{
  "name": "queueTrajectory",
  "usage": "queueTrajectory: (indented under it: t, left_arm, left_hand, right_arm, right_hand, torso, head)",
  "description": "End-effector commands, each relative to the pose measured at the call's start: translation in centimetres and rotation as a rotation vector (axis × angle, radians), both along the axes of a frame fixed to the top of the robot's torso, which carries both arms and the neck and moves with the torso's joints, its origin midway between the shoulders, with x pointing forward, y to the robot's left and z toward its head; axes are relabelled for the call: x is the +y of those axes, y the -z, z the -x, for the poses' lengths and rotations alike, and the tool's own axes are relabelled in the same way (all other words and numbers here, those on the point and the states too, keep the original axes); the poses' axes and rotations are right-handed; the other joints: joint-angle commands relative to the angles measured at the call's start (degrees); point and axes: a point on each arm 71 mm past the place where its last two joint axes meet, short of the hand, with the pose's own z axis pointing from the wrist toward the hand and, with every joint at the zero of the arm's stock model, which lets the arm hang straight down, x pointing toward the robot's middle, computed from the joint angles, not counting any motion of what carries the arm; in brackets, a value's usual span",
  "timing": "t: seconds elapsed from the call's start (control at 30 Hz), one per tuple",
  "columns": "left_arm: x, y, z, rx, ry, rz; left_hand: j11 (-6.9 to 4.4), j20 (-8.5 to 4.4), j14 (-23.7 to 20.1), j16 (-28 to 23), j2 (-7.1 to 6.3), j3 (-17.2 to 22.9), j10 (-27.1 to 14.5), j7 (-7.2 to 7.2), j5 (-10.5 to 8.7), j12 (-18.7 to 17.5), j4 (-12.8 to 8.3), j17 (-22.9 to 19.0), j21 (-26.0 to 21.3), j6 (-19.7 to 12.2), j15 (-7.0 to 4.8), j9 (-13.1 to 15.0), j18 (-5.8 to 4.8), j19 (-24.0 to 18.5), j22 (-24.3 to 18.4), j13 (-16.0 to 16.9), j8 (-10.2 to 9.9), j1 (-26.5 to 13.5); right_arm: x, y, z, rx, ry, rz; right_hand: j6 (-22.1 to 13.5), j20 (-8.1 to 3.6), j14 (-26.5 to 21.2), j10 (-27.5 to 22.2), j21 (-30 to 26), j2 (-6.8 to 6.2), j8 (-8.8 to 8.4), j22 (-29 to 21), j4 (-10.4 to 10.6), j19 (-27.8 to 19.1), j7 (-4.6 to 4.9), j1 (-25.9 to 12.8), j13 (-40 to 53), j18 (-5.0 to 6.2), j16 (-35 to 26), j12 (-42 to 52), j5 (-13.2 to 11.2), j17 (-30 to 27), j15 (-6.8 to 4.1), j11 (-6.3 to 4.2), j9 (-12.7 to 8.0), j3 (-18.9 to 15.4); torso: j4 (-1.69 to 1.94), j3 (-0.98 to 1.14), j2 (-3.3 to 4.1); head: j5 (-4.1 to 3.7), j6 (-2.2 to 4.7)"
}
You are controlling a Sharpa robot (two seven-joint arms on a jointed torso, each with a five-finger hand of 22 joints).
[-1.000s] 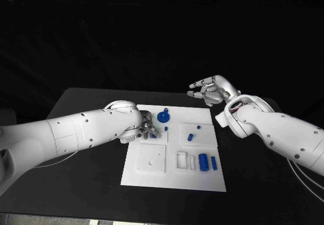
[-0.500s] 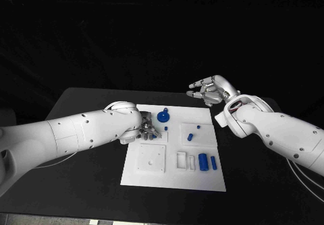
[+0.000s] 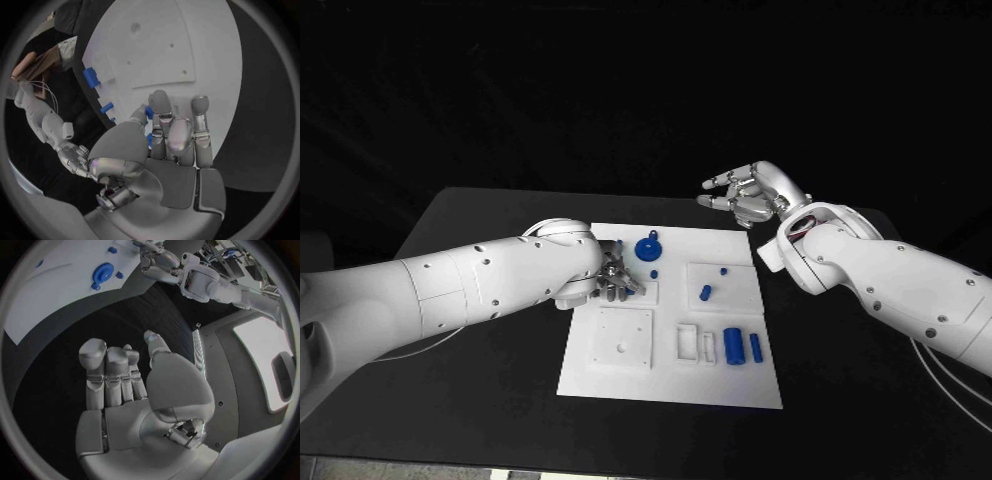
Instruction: Assemble the parts on the task board
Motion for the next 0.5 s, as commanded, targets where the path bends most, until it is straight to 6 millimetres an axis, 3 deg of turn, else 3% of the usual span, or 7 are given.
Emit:
queueTrajectory:
  t: [0.03,0.27,0.33,0.4,0.5]
  left_arm:
    - [-0.06,0.2,0.12,0.015,0.005,-0.01]
    - [0.12,0.06,0.02,0.002,-0.002,-0.004]
    - [0.16,0.0,0.0,-0.002,-0.004,-0.001]
    - [0.16,-0.14,-0.07,-0.007,-0.005,0.004]
    - [0.17,-0.43,-0.17,-0.014,-0.007,0.015]
  left_hand:
    - [-0.11,0.1,0.0,0.1,-0.27,-0.3,3.2,0.24,-0.38,0.1,0.0,0.0,-0.2,0.1,-0.09,0.1,-0.11,0.2,1.0,0.0,-0.3,-0.4]
    - [-0.1,0.07,0.0,0.1,-0.81,-0.9,3.2,0.24,-1.55,0.0,0.8,-0.1,-0.2,0.1,-0.12,0.2,-0.11,0.2,0.9,-0.1,-0.3,-0.7]
    - [-0.1,0.04,0.0,0.0,-1.59,-1.4,3.2,0.24,-4.87,0.0,1.5,-0.1,-0.3,0.2,-0.13,0.2,-0.12,0.2,0.9,-0.1,-0.3,-1.2]
    - [-0.1,0.02,0.0,0.0,-3.2,-1.0,3.2,0.23,-8.01,0.0,2.8,-0.1,-0.3,0.4,-0.15,0.3,-0.13,0.2,0.9,-0.2,-0.3,-1.7]
    - [-0.11,-0.07,0.0,0.0,-9.43,3.1,3.2,0.28,-9.98,0.0,7.9,-0.1,-0.3,0.7,-0.23,0.2,-0.14,0.3,0.9,-0.3,-0.3,-2.5]
  right_arm:
    - [0.16,0.04,0.05,0.002,-0.015,0.003]
    - [0.15,0.07,0.05,0.002,-0.014,0.003]
    - [0.13,0.08,0.05,0.002,-0.014,0.003]
    - [0.13,0.1,0.05,0.002,-0.014,0.003]
    - [0.11,0.12,0.04,0.002,-0.013,0.003]
  right_hand:
    - [0.2,0.21,-0.2,-0.3,-0.2,-0.06,-0.27,5.8,0.3,1.5,-0.06,-0.6,-0.1,0.43,-0.2,-0.3,0.4,0.0,0.02,0.12,-0.1,-0.1]
    - [0.2,0.21,-0.2,-0.3,-0.2,-0.06,-0.27,5.8,0.3,1.5,-0.06,-0.6,-0.1,0.43,-0.2,-0.3,0.4,0.0,0.02,0.12,-0.1,-0.1]
    - [0.2,0.22,-0.2,-0.4,-0.3,-0.06,-0.27,5.7,0.4,1.5,-0.05,-0.6,-0.1,0.44,-0.3,-0.3,0.4,-0.1,0.03,0.13,-0.1,-0.2]
    - [0.2,0.22,-0.2,-0.4,-0.3,-0.06,-0.27,5.7,0.4,1.5,-0.05,-0.6,-0.1,0.44,-0.3,-0.3,0.4,-0.1,0.03,0.13,-0.1,-0.2]
    - [0.2,0.22,-0.2,-0.4,-0.3,-0.06,-0.27,5.7,0.4,1.5,-0.05,-0.6,-0.1,0.44,-0.3,-0.3,0.4,-0.1,0.03,0.13,-0.1,-0.2]
  torso:
    - [0.02,-0.02,0.02]
    - [-0.02,-0.02,0.01]
    - [-0.04,-0.04,0.01]
    - [-0.06,-0.05,0.01]
    - [-0.05,-0.03,-0.02]
  head:
    - [-0.02,0.03]
    - [0.0,0.0]
    - [-0.03,0.03]
    - [-0.07,0.08]
    - [-0.09,0.13]
